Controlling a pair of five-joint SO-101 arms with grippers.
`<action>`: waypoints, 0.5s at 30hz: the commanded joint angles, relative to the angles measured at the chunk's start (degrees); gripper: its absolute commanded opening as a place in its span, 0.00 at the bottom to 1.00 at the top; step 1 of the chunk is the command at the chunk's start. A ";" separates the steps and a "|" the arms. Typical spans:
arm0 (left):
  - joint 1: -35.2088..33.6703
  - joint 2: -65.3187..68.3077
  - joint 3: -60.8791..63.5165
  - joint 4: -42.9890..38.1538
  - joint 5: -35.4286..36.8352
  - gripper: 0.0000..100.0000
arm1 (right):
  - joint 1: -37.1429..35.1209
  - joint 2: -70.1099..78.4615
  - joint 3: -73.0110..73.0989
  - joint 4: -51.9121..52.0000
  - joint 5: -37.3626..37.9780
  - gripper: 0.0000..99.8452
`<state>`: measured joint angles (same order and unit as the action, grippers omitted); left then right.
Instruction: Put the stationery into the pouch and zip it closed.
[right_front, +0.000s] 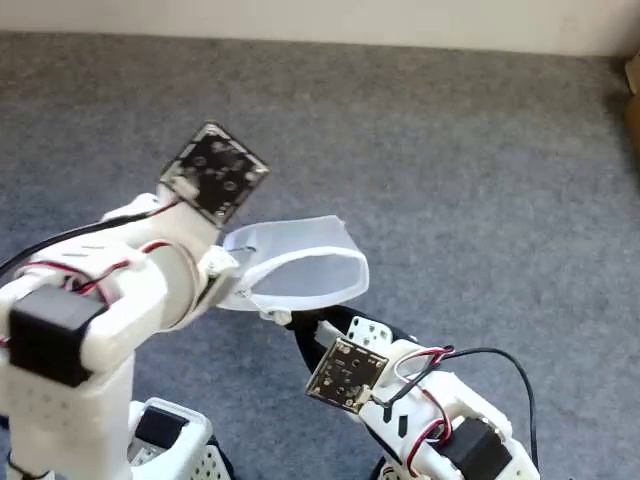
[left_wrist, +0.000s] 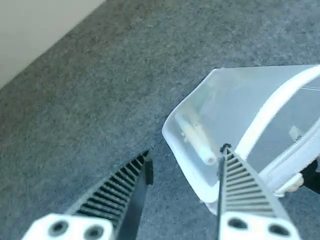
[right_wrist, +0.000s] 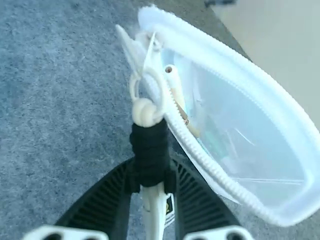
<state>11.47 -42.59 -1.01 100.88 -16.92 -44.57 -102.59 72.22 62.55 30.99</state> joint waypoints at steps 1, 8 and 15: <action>-3.91 -5.49 -1.27 0.44 -2.64 0.21 | 1.19 0.57 -0.57 -1.54 0.44 0.00; -8.04 -9.01 6.37 0.53 -5.19 0.23 | 1.36 0.13 -0.57 -1.54 0.44 0.00; -8.13 -20.09 14.73 0.53 -9.85 0.24 | 3.74 0.66 -0.57 -3.21 0.44 0.00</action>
<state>4.35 -56.48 11.21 101.05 -24.40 -43.87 -102.59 72.22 62.11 30.99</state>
